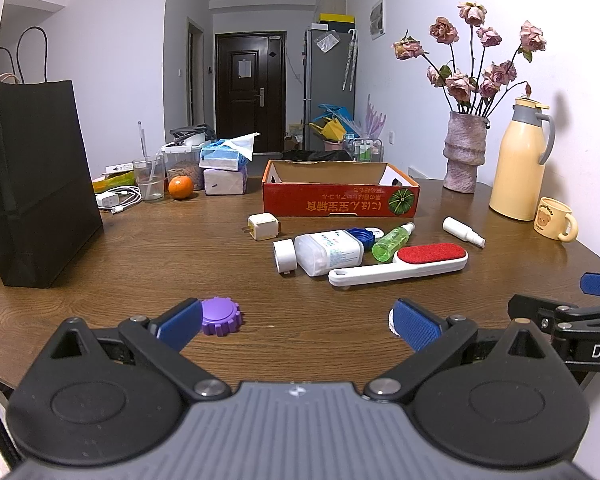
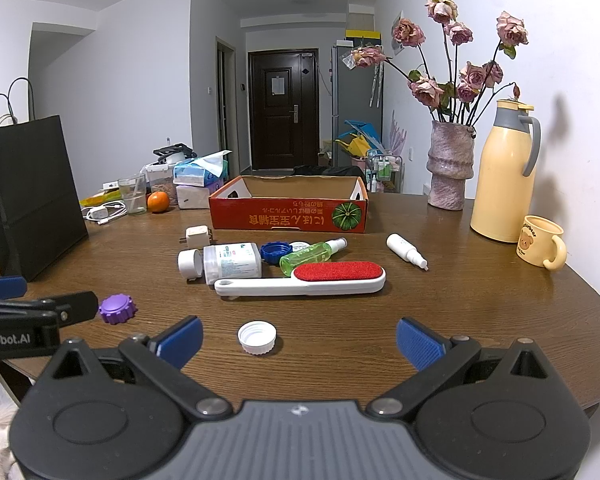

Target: Organize rigid objects

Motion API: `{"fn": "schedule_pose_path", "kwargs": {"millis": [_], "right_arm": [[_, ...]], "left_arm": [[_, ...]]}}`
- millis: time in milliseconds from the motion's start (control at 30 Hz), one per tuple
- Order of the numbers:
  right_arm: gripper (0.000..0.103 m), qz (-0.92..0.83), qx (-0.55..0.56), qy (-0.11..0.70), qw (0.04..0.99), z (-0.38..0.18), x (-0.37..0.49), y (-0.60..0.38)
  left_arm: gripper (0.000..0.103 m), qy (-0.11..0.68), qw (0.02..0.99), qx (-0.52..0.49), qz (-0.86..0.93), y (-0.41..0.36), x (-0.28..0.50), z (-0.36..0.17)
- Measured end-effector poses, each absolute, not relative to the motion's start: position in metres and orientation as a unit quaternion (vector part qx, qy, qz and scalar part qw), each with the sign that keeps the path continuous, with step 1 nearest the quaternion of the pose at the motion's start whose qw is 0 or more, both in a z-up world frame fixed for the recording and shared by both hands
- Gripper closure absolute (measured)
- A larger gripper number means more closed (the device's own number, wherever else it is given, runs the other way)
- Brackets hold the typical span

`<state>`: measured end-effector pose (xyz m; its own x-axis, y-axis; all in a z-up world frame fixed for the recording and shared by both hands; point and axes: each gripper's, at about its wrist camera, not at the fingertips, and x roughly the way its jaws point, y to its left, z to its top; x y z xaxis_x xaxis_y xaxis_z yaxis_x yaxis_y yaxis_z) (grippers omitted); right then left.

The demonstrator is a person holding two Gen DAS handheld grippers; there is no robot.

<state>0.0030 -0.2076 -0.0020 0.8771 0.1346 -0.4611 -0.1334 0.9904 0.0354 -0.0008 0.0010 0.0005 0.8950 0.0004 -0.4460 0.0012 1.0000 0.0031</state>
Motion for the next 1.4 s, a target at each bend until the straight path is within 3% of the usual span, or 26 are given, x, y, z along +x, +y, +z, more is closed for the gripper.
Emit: {"fn": "schedule_pose_path", "kwargs": {"millis": [1400], "right_arm": [[0.000,0.084,-0.001,0.237,0.968,-0.007,0.016,-0.200]], "left_arm": [[0.000,0.240,0.971,-0.006,0.013,0.015,0.014,-0.007]]}}
